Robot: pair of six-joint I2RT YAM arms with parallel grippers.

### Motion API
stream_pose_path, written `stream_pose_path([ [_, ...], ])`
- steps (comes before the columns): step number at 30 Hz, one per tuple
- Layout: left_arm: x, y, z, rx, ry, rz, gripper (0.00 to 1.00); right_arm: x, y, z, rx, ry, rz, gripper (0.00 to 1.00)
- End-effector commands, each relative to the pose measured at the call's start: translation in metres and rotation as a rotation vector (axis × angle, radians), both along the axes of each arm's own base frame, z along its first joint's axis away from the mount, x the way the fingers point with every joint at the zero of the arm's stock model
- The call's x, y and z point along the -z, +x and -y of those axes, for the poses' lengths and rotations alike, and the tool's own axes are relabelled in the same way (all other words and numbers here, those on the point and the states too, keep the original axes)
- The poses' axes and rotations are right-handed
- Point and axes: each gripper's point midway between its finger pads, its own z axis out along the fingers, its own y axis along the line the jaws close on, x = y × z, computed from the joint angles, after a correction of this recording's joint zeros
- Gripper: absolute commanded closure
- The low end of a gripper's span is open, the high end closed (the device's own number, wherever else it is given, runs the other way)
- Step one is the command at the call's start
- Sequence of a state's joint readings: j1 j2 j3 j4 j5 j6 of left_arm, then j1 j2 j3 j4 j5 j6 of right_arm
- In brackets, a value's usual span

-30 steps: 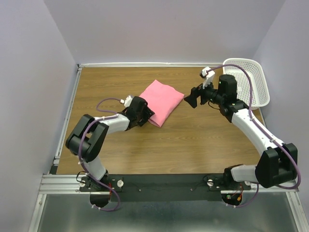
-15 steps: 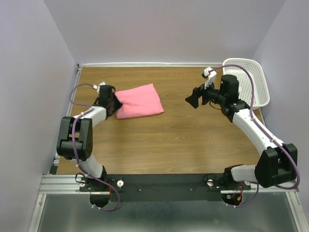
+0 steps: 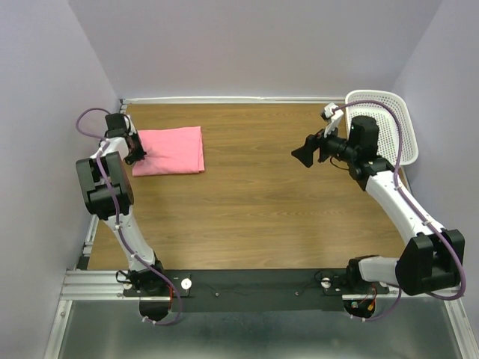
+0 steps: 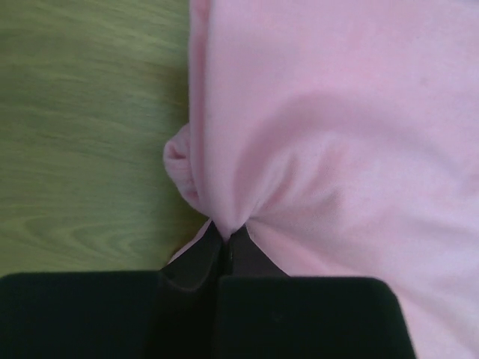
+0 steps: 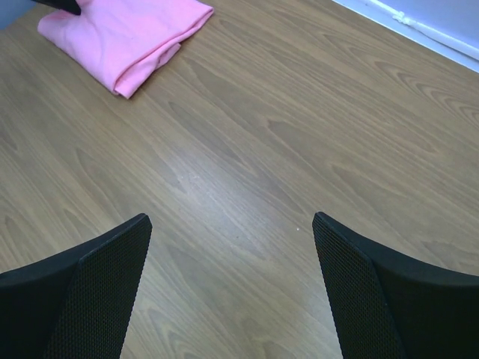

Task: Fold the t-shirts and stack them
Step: Neatly place the folded tshirt to the corner, then reset both grippers

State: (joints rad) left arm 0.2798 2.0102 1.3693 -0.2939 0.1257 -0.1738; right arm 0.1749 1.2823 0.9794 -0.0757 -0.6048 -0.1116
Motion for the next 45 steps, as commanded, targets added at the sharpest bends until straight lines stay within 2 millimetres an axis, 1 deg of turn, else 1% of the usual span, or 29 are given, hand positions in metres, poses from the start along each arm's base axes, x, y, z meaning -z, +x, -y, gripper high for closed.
stream_pose_path([
  [1,0.014,-0.030,-0.027,-0.023,0.042,-0.142,1.00,0.000,-0.007,-0.005,-0.037,0.030,-0.014,0.05],
  [7,0.002,-0.031,-0.061,-0.119,0.125,-0.177,0.95,0.001,-0.007,-0.004,-0.036,0.027,-0.013,0.05],
  [8,-0.002,-0.032,-0.066,-0.141,0.154,-0.185,0.90,0.000,-0.007,-0.004,-0.039,0.029,-0.012,0.05],
  [9,-0.008,-0.032,-0.070,-0.157,0.170,-0.182,0.74,0.000,-0.008,-0.004,-0.040,0.030,-0.013,0.05],
  [12,-0.038,-0.028,-0.088,-0.222,0.261,-0.153,0.52,0.001,-0.008,-0.006,-0.051,0.031,-0.013,0.05],
  [16,-0.081,-0.038,-0.107,-0.309,0.384,-0.086,0.51,0.005,-0.013,-0.010,-0.091,0.039,-0.031,0.05],
  [17,-0.107,-0.036,-0.111,-0.336,0.414,-0.012,0.51,0.007,-0.015,-0.012,-0.106,0.039,-0.034,0.05],
  [19,-0.117,-0.044,-0.105,-0.311,0.430,0.037,0.52,0.010,-0.020,-0.014,-0.141,0.035,-0.038,0.05],
  [20,-0.153,-0.037,-0.094,-0.283,0.409,0.177,0.52,0.010,-0.024,-0.017,-0.176,0.032,-0.026,0.05],
  [22,-0.162,-0.038,-0.069,-0.208,0.327,0.280,0.55,0.013,-0.030,-0.019,-0.216,0.022,-0.033,0.05],
  [23,-0.203,-0.030,-0.039,-0.114,0.250,0.460,0.56,0.014,-0.031,-0.020,-0.241,0.005,-0.016,0.05],
  [24,-0.215,-0.031,-0.020,-0.056,0.203,0.526,0.56,0.015,-0.032,-0.019,-0.249,-0.004,-0.017,0.06],
  [25,-0.236,-0.038,0.013,0.035,0.128,0.633,0.56,0.017,-0.031,-0.017,-0.244,-0.029,-0.007,0.06],
  [27,-0.253,-0.050,0.042,0.112,0.071,0.710,0.55,0.017,-0.028,-0.012,-0.222,-0.057,0.009,0.06],
  [28,-0.250,-0.059,0.059,0.156,0.044,0.720,0.55,0.017,-0.026,-0.008,-0.197,-0.076,0.018,0.06],
  [29,-0.277,-0.077,0.075,0.216,0.038,0.804,0.54,0.015,-0.019,0.002,-0.136,-0.122,0.047,0.06],
  [30,-0.286,-0.086,0.081,0.231,0.036,0.847,0.48,0.014,-0.015,0.009,-0.091,-0.147,0.061,0.06],
  [31,-0.276,-0.097,0.086,0.241,0.028,0.849,0.41,0.011,-0.010,0.017,-0.041,-0.171,0.071,0.05],
  [32,-0.296,-0.115,0.092,0.232,0.029,0.919,0.12,0.005,0.000,0.036,0.087,-0.213,0.084,0.05],
  [33,-0.298,-0.124,0.092,0.206,0.020,0.944,0.02,0.001,0.003,0.045,0.152,-0.221,0.090,0.05],
  [34,-0.277,-0.132,0.097,0.196,-0.014,0.927,0.02,-0.003,0.010,0.063,0.281,-0.231,0.086,0.03],
  [35,-0.298,-0.149,0.113,0.276,-0.012,1.029,0.02,-0.007,0.012,0.072,0.353,-0.223,0.085,0.02],
  [37,-0.281,-0.159,0.125,0.340,-0.023,1.030,0.02,-0.029,0.012,0.093,0.508,-0.170,0.136,0.00],
  [38,-0.281,-0.161,0.129,0.373,0.003,1.034,0.02,-0.034,0.012,0.112,0.661,-0.124,0.130,0.00],
  [39,-0.265,-0.158,0.133,0.358,0.020,0.958,0.02,-0.029,0.008,0.125,0.750,-0.102,0.127,0.00],
  [40,-0.271,-0.155,0.133,0.372,0.095,0.944,0.01,-0.043,0.004,0.134,0.852,0.023,0.147,0.00],
  [41,-0.252,-0.150,0.123,0.306,0.153,0.844,0.02,-0.046,0.001,0.156,0.993,0.045,0.172,0.00],
  [42,-0.255,-0.151,0.148,0.371,0.157,0.839,0.02,-0.041,-0.004,0.165,1.044,0.056,0.175,0.00],
  [45,-0.257,-0.159,0.149,0.348,0.217,0.846,0.02,-0.031,-0.008,0.178,1.119,0.034,0.166,0.00],
])
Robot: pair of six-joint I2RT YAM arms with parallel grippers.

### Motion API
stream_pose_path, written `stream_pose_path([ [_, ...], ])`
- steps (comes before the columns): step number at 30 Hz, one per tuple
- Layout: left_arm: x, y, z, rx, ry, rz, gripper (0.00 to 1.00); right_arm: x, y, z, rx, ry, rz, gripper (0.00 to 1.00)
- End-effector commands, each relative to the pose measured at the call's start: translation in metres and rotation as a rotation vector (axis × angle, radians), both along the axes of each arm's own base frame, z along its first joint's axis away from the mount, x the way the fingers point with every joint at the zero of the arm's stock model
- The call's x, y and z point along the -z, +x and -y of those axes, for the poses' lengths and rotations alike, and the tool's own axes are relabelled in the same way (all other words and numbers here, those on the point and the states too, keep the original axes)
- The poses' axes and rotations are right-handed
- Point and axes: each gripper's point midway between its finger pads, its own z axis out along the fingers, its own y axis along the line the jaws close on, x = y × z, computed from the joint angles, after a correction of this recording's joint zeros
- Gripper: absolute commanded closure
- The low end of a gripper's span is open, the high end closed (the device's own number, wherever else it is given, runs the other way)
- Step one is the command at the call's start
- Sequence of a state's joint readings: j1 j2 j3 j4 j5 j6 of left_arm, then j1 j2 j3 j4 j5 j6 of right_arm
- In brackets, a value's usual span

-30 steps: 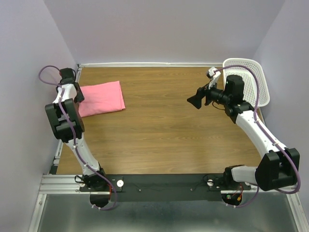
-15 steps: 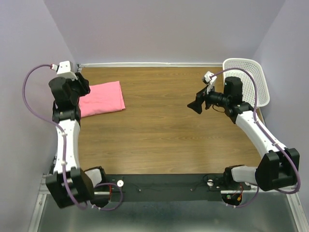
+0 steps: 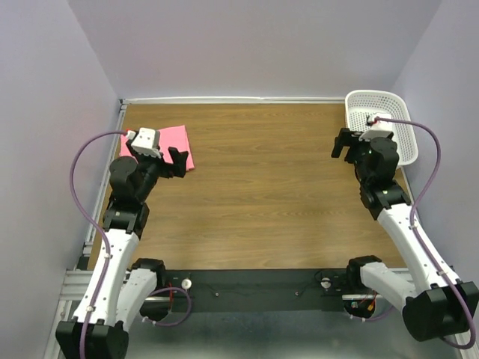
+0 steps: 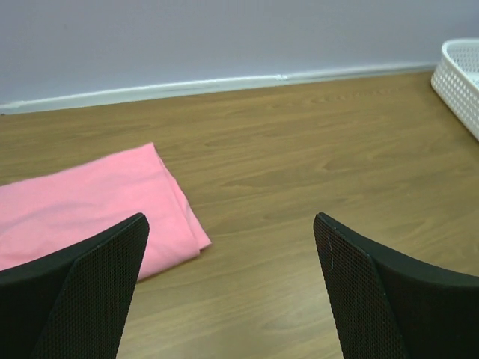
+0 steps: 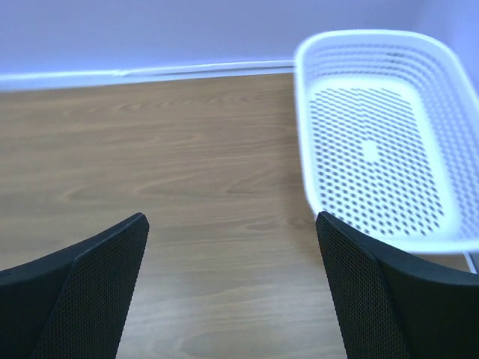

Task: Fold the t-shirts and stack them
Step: Reset both grippers

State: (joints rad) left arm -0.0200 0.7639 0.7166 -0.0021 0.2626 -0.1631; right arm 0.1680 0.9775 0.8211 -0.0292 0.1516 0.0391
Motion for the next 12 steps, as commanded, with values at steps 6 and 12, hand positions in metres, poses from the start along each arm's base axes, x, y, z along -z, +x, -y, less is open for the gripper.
stream_pose_path([
  [6,-0.009,-0.026,-0.013,-0.119,0.085,0.082,0.02,0.011,-0.009,0.062,0.357,0.039,0.037,0.00],
  [12,-0.013,-0.030,-0.012,-0.115,0.080,0.103,0.02,0.013,-0.011,0.062,0.303,-0.027,0.029,0.00],
])
